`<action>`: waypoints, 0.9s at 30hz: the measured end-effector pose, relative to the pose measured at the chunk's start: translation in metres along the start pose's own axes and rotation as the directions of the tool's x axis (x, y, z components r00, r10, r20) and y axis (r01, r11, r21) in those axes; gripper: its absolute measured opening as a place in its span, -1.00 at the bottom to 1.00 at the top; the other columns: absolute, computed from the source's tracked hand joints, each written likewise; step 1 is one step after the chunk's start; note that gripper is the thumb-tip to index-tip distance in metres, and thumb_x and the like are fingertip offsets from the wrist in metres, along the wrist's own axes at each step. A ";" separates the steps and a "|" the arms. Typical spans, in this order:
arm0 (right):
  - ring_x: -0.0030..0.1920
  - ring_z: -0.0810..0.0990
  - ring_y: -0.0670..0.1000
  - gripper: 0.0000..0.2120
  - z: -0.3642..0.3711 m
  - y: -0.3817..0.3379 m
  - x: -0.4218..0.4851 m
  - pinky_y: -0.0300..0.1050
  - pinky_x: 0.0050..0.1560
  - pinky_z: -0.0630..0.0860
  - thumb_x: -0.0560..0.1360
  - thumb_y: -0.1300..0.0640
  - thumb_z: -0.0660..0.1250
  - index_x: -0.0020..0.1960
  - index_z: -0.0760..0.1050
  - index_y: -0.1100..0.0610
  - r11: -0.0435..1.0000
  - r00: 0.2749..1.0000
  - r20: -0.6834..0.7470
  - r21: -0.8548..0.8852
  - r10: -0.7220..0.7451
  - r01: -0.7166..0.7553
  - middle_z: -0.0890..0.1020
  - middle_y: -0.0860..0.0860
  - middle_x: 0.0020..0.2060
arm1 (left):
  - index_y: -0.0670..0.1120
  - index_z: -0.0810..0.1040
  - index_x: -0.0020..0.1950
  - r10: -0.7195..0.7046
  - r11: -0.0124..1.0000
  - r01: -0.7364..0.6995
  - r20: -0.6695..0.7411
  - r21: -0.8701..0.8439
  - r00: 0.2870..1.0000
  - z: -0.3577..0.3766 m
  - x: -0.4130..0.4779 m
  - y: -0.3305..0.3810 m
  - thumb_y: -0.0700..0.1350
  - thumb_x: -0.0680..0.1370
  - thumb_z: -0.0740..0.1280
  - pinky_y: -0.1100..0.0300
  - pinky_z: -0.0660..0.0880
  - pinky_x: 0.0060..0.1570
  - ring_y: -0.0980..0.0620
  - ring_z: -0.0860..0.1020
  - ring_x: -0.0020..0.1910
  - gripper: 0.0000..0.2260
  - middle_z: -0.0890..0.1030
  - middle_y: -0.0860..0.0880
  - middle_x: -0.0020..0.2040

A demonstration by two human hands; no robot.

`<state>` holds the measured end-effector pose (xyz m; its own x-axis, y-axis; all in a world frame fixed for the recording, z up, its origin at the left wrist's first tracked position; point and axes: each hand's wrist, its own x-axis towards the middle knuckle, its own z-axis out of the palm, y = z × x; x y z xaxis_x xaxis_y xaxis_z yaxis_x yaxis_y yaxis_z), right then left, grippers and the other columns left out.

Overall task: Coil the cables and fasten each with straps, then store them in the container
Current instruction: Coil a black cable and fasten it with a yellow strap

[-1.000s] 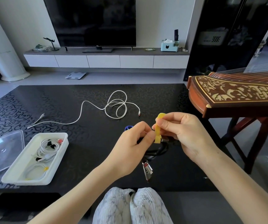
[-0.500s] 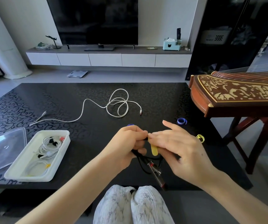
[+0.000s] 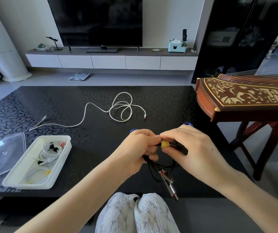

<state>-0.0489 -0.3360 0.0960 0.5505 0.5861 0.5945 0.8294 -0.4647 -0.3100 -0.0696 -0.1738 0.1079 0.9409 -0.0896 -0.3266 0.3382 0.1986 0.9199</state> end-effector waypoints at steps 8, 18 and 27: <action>-0.20 0.61 -0.07 -0.57 0.002 -0.003 -0.002 -0.11 -0.15 0.58 0.36 0.29 0.42 0.21 0.51 0.13 0.971 0.977 0.006 0.108 0.212 -0.211 0.61 -0.10 -0.26 | -0.16 0.40 -0.32 0.270 0.904 -0.285 0.092 0.317 0.958 0.009 -0.013 0.010 -0.30 0.56 0.27 0.24 0.28 -0.41 0.15 0.27 -0.55 -0.75 0.33 0.10 -0.59; -0.26 0.63 0.04 -0.54 0.014 -0.014 -0.008 -0.04 -0.26 0.60 0.31 0.41 0.46 0.20 0.52 0.31 0.991 0.958 -0.284 -0.110 0.044 -0.078 0.66 0.00 -0.24 | -0.19 0.45 -0.23 0.160 0.961 -0.172 0.073 0.216 0.984 0.005 -0.009 0.005 -0.23 0.57 0.28 0.27 0.33 -0.40 0.17 0.28 -0.54 -0.83 0.35 0.10 -0.55; -0.21 0.58 -0.23 -0.81 0.018 -0.001 0.013 -0.47 -0.13 0.47 0.35 0.23 0.52 -0.06 0.62 0.13 0.856 0.785 -0.340 0.200 0.517 -0.477 0.60 -0.14 -0.31 | -0.17 0.54 0.05 0.082 0.996 -0.078 0.111 -0.040 0.990 -0.011 0.011 -0.016 0.14 0.40 0.35 0.09 0.45 0.15 0.00 0.58 -0.02 -0.58 0.61 -0.10 -0.04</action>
<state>-0.0409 -0.3159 0.0911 0.8294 -0.0057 0.5587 0.4662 -0.5441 -0.6976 -0.0643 -0.1670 0.0866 0.9577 -0.1812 -0.2237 0.2640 0.2435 0.9333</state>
